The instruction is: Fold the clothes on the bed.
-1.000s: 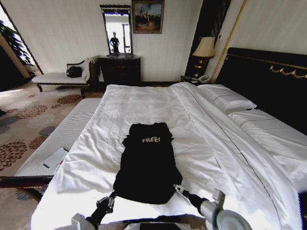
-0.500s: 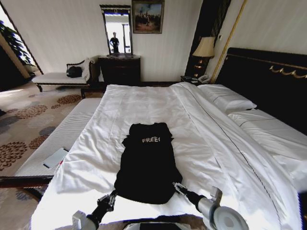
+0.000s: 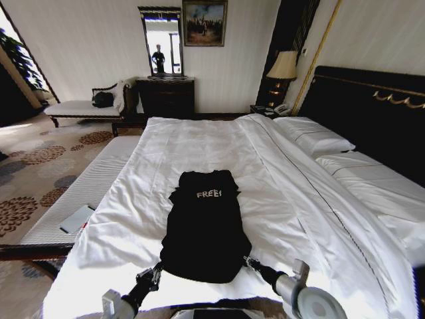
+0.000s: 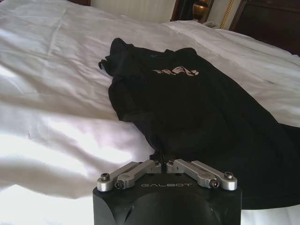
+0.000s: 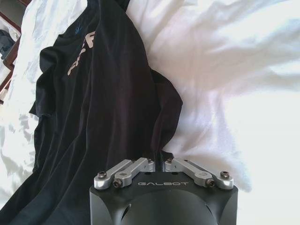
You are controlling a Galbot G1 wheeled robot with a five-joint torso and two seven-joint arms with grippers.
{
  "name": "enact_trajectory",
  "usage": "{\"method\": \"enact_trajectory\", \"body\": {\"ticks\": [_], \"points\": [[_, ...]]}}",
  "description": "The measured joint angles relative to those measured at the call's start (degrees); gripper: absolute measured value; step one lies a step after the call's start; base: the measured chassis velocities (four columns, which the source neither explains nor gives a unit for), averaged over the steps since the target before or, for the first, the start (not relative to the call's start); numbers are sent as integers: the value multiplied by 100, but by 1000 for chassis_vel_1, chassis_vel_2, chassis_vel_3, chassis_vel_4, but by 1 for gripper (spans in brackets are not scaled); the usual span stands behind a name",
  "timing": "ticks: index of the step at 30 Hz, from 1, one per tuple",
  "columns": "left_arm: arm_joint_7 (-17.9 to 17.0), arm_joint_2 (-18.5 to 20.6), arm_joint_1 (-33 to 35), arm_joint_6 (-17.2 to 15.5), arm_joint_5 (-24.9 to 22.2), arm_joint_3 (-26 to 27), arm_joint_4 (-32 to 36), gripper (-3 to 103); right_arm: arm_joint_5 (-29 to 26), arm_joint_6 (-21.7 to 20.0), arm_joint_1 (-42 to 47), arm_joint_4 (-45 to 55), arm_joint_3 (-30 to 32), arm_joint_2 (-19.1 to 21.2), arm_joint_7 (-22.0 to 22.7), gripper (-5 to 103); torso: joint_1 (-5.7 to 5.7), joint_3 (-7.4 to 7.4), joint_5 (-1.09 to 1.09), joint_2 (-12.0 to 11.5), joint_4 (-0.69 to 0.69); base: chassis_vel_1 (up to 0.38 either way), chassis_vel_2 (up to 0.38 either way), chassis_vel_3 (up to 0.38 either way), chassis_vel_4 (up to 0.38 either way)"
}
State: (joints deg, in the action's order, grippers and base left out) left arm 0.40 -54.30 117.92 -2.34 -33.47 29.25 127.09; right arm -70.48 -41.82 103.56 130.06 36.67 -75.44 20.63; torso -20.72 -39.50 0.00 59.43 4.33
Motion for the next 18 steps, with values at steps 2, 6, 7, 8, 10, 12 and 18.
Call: {"method": "enact_trajectory", "body": {"ticks": [2, 6, 7, 8, 10, 12, 18], "points": [[0, 0, 3, 5, -2, 3, -3, 0, 3, 0, 5, 3, 0, -2, 1, 7, 0, 0, 0, 0, 0, 0, 0, 0, 0], [0, -8, 12, 29, -6, 12, -14, 0, 39, -5, 39, 30, 4, -4, 3, 1, 0, 0, 0, 0, 0, 0, 0, 0, 0], [0, -9, 15, 36, -5, 13, -16, 0, 57, -6, 48, 37, 8, -1, 3, 0, 0, 0, 0, 0, 0, 0, 0, 0, 0], [0, -11, 20, 49, -5, 15, -21, 0, 94, -8, 62, 47, 20, 10, 0, 0, 0, 0, 0, 0, 0, 0, 0, 0, 0], [0, -12, 49, 94, 0, 35, -33, 0, 314, -16, 114, 77, 104, 74, -53, 0, 0, 0, 0, 0, 0, 0, 0, 0, 0], [0, -11, 59, 107, 2, 42, -35, 0, 386, -16, 129, 84, 127, 94, -83, 0, 0, 0, 0, 0, 0, 0, 0, 0, 0], [0, -2, 214, 208, 5, 137, -19, 0, 1086, -7, 326, 169, 336, 349, -282, 0, 0, 0, 0, 0, 0, 0, 0, 0, 0]]}}
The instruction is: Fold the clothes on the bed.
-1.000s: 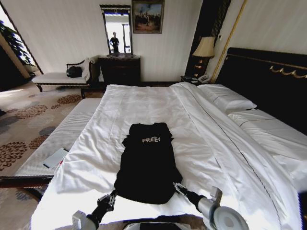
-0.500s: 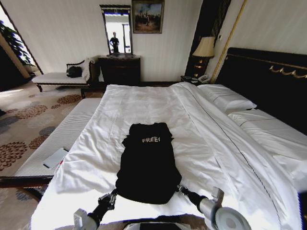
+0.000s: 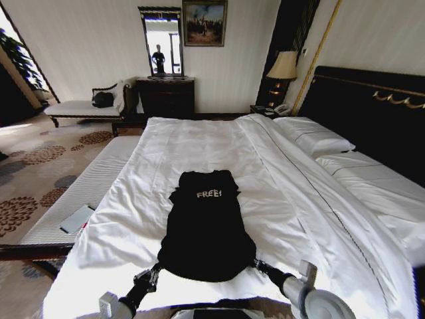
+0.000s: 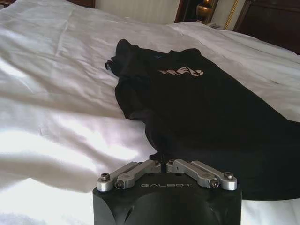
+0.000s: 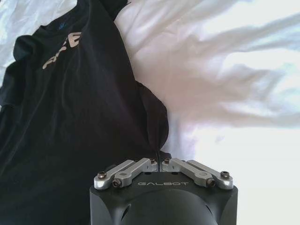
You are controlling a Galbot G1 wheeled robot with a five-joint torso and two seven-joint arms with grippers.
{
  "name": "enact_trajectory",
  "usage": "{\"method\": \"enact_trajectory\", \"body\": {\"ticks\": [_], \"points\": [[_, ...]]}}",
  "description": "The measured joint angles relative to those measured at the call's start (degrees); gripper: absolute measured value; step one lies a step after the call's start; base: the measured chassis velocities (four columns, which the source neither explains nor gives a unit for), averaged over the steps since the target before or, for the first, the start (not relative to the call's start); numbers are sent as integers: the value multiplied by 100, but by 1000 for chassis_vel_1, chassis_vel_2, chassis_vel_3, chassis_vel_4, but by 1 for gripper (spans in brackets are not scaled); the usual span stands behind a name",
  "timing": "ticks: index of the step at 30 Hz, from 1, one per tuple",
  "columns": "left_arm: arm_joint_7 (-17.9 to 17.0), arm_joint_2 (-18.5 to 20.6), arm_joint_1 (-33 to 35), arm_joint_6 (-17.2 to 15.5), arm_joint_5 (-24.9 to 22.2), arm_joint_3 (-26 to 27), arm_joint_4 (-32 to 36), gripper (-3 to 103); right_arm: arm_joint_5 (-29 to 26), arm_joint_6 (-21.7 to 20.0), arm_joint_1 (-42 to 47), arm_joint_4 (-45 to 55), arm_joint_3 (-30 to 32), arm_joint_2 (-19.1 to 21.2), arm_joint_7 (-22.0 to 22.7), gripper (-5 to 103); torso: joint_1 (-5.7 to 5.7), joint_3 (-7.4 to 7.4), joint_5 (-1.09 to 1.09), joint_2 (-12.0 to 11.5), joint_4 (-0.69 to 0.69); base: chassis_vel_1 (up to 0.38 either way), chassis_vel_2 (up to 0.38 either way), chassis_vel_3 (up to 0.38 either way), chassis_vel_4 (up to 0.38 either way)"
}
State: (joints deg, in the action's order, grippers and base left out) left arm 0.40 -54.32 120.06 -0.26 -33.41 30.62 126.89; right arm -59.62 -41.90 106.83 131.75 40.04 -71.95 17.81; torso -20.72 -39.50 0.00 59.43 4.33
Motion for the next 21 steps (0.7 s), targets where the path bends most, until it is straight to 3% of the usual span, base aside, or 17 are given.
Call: {"method": "enact_trajectory", "body": {"ticks": [5, 9, 10, 13, 17, 21], "points": [[6, -10, 183, 102, 11, 76, 53, 0, 641, 77, 226, 88, 71, 43, -212, 0, 0, 0, 0, 0, 0, 0, 0, 0, 0], [12, -39, 351, 204, 14, 172, 112, 0, 1615, 197, 507, 285, -83, -54, -398, 0, 0, 0, 0, 0, 0, 0, 0, 0, 0], [12, -39, 351, 204, 14, 172, 112, 0, 1615, 197, 507, 285, -83, -54, -398, 0, 0, 0, 0, 0, 0, 0, 0, 0, 0], [12, -40, 595, 345, 14, 280, 125, 0, 2538, 422, 748, 357, -256, -158, -628, 0, 0, 0, 1, 0, 0, 0, 0, 0, 0], [12, -44, 849, 493, 9, 390, 123, 0, 3164, 688, 845, 271, -401, -218, -822, 0, 1, 0, 1, 0, 2, 0, 0, 0, 0], [8, -83, 1128, 679, 106, 408, 123, 0, 3300, 877, 792, 150, -577, -262, -877, 0, 0, 0, 0, 0, 1, 0, 0, 0, 0]]}}
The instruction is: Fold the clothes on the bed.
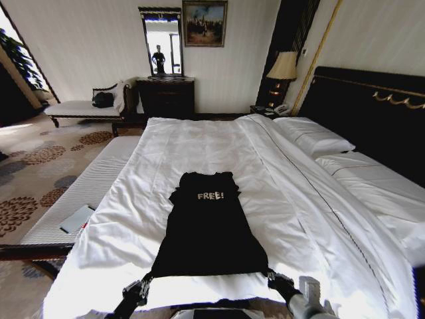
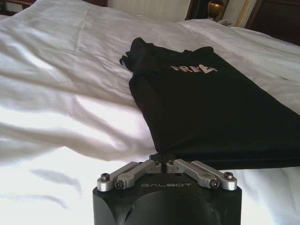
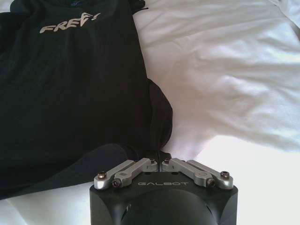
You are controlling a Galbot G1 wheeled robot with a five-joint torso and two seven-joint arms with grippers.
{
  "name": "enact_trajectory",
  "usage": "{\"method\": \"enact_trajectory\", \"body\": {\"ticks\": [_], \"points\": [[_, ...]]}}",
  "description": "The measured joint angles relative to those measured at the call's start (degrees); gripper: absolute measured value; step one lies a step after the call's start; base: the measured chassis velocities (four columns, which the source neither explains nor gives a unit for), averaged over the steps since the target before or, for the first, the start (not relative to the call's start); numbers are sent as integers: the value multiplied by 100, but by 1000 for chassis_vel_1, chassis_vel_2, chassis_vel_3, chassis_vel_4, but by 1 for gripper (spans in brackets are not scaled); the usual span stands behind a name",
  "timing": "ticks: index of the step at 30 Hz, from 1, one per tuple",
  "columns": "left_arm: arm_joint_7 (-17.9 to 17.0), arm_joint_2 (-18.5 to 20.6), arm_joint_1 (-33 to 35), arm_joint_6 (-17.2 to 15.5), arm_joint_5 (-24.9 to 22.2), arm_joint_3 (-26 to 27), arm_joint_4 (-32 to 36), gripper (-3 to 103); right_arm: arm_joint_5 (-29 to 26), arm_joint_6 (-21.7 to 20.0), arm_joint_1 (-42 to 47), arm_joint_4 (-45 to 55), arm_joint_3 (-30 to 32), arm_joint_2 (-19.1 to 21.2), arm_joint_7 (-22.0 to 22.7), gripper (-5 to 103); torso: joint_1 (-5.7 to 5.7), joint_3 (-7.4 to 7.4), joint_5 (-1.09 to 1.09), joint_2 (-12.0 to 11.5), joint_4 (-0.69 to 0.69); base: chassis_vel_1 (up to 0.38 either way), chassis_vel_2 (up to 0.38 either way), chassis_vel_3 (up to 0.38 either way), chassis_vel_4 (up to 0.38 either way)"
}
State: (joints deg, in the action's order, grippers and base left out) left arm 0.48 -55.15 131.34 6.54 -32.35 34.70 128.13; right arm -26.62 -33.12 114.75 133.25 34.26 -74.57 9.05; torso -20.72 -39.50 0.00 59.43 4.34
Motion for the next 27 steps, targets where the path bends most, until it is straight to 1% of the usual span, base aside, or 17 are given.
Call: {"method": "enact_trajectory", "body": {"ticks": [11, 13, 18, 22, 23, 24, 25, 26, 27], "points": [[-6, -34, 335, 203, 220, -35, -12, 0, 231, 95, 147, 18, -113, 0, -64, 0, 0, 0, 1, 0, 0, 0, 0, 0, 0], [-6, -50, 403, 254, 262, -34, -12, 0, 392, 121, 209, 31, -150, -2, -93, 0, 0, 0, 0, 0, 0, 0, 0, 0, 0], [-7, -75, 437, 275, 286, -37, -49, 0, 569, 161, 244, 14, -211, -4, -130, 0, 0, 0, 0, 0, 0, 0, 0, 0, 0], [-9, -94, 411, 275, 314, -79, -102, 0, 604, 201, 227, -48, -241, -5, -139, 0, 0, 0, 0, 0, 0, 0, 0, 0, 0], [-9, -108, 394, 275, 338, -97, -119, 0, 605, 229, 224, -62, -249, -6, -143, -2, 0, 0, 0, 0, 0, 0, 0, 0, 0], [-10, -138, 364, 275, 413, -110, -155, 0, 606, 268, 218, -69, -247, -9, -149, 3, 0, 0, 0, 0, 0, 0, 0, 0, 0], [-18, -168, 344, 280, 497, -109, -186, 0, 602, 301, 210, -69, -227, -12, -148, 3, 0, 0, -1, 0, 0, 0, 0, 0, 0], [-26, -185, 334, 287, 548, -108, -200, 5, 587, 322, 205, -68, -206, -12, -146, 8, 0, 0, 0, 0, -1, 0, 0, 0, 0], [-26, -185, 334, 287, 548, -108, -200, 5, 587, 322, 205, -68, -206, -12, -146, 8, 0, 0, 0, 0, -1, 0, 0, 0, 0]]}}
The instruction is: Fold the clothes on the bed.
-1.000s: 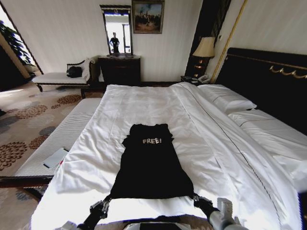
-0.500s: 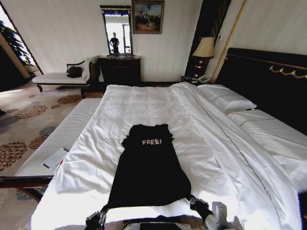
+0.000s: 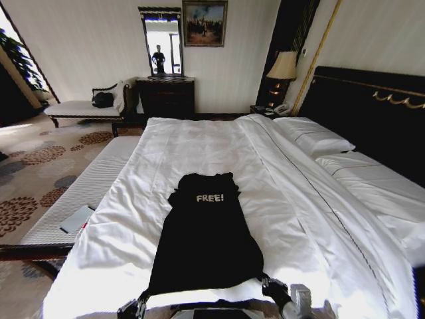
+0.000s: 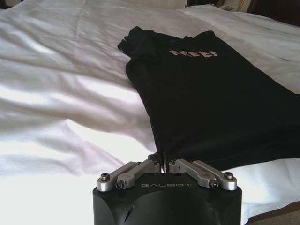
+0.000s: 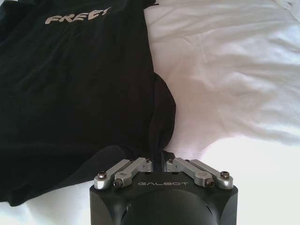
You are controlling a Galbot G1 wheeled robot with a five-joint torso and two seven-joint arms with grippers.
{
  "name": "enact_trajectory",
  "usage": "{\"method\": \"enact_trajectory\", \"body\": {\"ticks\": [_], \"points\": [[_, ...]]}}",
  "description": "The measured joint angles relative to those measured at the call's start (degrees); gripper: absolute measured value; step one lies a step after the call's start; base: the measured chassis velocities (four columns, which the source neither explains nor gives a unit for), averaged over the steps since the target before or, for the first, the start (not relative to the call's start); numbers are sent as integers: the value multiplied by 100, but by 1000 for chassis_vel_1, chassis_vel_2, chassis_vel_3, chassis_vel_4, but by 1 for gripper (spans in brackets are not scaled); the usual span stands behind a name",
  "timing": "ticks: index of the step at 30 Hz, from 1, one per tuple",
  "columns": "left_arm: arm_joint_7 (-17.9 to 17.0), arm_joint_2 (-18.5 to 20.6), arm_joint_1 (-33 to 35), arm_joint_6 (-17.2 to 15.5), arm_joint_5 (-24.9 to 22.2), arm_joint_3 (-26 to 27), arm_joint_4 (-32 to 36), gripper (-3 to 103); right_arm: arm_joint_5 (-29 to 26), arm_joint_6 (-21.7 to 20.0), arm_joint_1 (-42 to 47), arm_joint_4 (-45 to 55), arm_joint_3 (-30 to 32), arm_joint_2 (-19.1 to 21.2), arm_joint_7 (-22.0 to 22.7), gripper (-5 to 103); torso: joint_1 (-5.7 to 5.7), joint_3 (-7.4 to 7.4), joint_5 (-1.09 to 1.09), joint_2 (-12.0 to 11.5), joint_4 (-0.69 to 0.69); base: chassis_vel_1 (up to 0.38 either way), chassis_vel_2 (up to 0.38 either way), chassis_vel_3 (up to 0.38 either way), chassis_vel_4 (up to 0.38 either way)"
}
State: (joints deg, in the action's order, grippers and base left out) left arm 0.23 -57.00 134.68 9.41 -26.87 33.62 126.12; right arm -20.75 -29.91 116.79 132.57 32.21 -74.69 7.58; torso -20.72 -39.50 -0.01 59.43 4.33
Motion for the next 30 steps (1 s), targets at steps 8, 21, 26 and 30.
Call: {"method": "enact_trajectory", "body": {"ticks": [8, 21, 26, 30], "points": [[4, -69, -24, 104, 228, 45, 113, 37, -548, 177, 77, 215, 439, 188, 231, 41, 0, 0, -1, 0, 2, 0, 0, 0, 0], [11, -377, -629, -290, 149, 480, 664, 86, -3267, 166, -1056, 160, 1629, 1342, 939, 89, 0, 0, -1, 0, 0, 0, 0, 0, 0], [12, -392, -1145, -731, 91, 599, 801, 98, -5131, -108, -1911, -170, 1833, 1999, 996, 100, -1, -1, -2, -1, 5, 0, 0, 0, 0], [14, -368, -1377, -1046, 79, 599, 939, 100, -6162, -267, -2612, -526, 1797, 2275, 933, 100, -2, -1, 2, -1, -1, 0, 0, 0, 0]]}}
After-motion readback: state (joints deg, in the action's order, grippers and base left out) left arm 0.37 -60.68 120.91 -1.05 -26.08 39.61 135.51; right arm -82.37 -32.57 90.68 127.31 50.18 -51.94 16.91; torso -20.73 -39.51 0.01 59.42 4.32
